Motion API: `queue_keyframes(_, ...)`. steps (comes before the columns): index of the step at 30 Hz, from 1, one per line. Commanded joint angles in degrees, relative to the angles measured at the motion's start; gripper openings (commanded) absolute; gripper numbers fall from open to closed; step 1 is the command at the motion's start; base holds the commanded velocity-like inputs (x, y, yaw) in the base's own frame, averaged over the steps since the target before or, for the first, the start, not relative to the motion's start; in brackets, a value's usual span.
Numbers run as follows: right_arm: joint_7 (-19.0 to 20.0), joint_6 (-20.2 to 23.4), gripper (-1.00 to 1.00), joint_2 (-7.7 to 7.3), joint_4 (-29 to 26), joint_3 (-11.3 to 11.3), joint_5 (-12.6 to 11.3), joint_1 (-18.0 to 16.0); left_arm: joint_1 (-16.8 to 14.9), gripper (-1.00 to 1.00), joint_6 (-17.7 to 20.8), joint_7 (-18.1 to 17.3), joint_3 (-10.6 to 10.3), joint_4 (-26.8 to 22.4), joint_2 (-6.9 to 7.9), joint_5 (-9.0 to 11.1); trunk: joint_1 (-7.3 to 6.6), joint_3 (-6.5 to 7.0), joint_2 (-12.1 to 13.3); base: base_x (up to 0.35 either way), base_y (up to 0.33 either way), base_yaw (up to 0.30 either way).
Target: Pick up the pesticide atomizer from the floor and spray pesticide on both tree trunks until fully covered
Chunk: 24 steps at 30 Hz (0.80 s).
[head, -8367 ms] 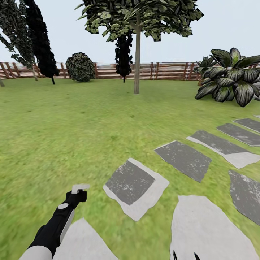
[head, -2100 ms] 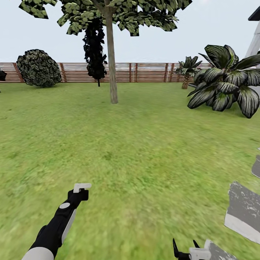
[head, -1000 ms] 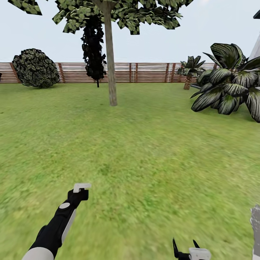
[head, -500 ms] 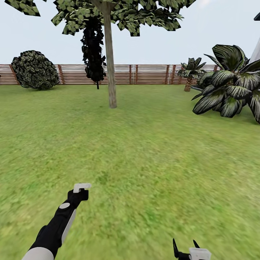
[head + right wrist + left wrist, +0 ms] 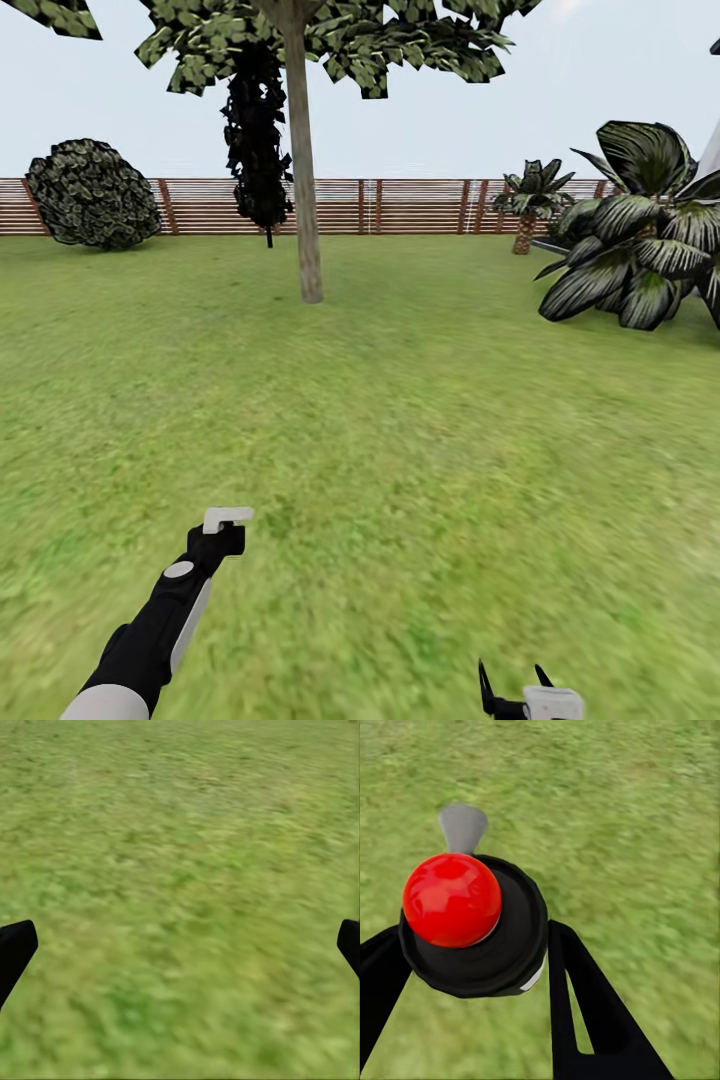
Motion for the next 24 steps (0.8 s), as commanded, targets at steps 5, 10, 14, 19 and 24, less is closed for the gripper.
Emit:
queue_keyframes(5,0.0,0.0,1.00,0.00,0.0,0.0,0.0,0.0,0.0,-1.00,0.0,0.0,0.0,-0.1,0.00,0.0,0.00,0.00,0.0,0.341,0.000,0.000)
queue_keyframes(10,0.0,0.0,1.00,0.00,0.0,0.0,0.0,0.0,0.0,-1.00,0.0,0.0,0.0,-0.1,0.00,0.0,0.00,0.00,0.0,0.341,0.000,0.000)
queue_keyframes(14,0.0,0.0,1.00,0.00,0.0,0.0,0.0,0.0,0.0,-1.00,0.0,0.0,0.0,-0.1,0.00,0.0,0.00,0.00,0.0,0.341,0.000,0.000)
queue_keyframes(19,0.0,0.0,1.00,0.00,0.0,0.0,0.0,0.0,0.0,-1.00,-0.1,0.0,0.0,-0.1,0.00,0.0,0.00,0.00,0.0,0.341,0.000,0.000)
queue_keyframes(24,0.0,0.0,1.00,0.00,0.0,0.0,0.0,0.0,0.0,-1.00,0.0,0.0,0.0,0.0,0.00,0.0,0.00,0.00,0.0,0.341,0.000,0.000)
